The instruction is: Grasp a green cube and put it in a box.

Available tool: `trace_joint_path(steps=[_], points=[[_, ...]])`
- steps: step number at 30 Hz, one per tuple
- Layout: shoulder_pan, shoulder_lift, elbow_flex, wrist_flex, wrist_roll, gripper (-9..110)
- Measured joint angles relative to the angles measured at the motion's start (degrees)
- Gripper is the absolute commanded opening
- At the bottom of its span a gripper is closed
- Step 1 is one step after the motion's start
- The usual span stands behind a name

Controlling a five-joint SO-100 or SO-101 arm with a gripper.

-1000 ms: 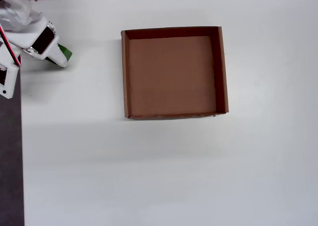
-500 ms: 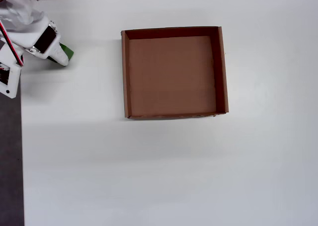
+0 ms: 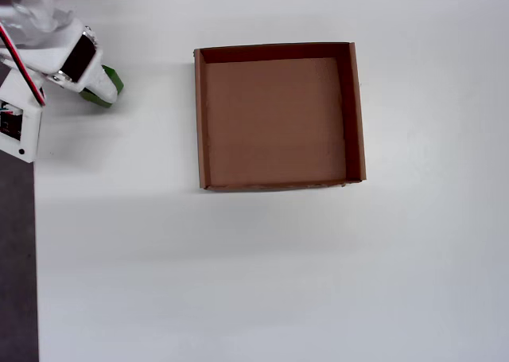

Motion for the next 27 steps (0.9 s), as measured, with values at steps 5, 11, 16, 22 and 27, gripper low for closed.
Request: trace_joint_path(steps=[5,11,16,22,27], points=[[-5.71,2.72,-2.72,2.55,0.0,15],[-14.5,3.52,-6.42,4.92,0.0,15],[-21.62,3.52,-9.93,8.96,0.53,15],[-29.79,3.43,-13.27,12.04,1.67,15],[-35.51,-0.44,-16.08,12.13,2.37,15]])
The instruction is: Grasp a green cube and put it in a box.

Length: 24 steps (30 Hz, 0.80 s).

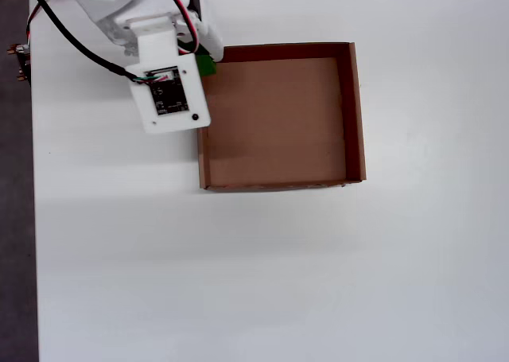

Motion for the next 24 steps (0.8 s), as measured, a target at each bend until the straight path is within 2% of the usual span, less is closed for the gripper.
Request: trace_joint_path(steps=[8,24], points=[[-4.57,-8.17,-4.22,-2.46,0.0,15],[-5.8,-20.13,-6.59,-8.35,0.0,15]])
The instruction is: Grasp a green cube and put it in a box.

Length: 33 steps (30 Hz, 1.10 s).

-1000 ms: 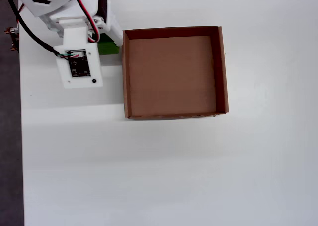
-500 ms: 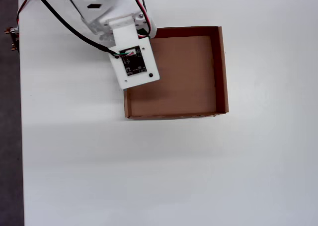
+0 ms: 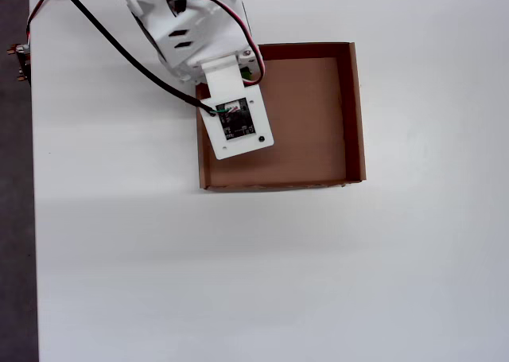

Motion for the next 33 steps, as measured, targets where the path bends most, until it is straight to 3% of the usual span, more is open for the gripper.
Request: trace_joint_path(steps=[33], points=[[-0.26,-8.79,-2.02,-4.22,0.0,21]])
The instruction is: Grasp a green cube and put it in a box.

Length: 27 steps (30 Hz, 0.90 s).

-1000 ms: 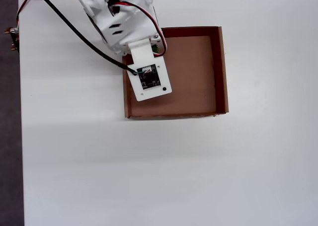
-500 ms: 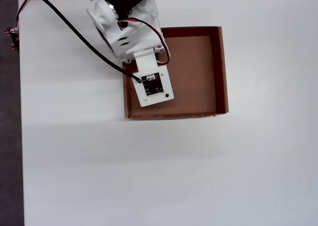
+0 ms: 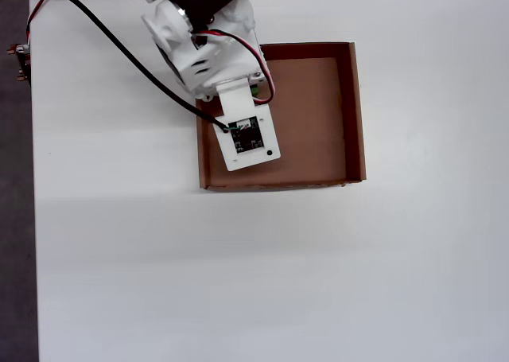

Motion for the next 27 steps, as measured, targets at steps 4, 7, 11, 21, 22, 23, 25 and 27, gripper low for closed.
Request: trace_joint_path(steps=[4,7,11,21,22,23,25,27], points=[[2.81,3.08,0.0,1.32,0.09,21],[7.38,8.79,0.62,3.69,0.09,21],[15.03,17.84,5.45,6.42,0.09,21],[36.04,46.76,31.64,4.92,0.09,21],[37.18,49.66,34.8,4.75,0.09,21],[38.5,52.47,37.97,4.48,0.09,21],[41.22,58.18,43.33,4.48,0.09,21],[43.86,64.6,48.25,5.45,0.09,21]])
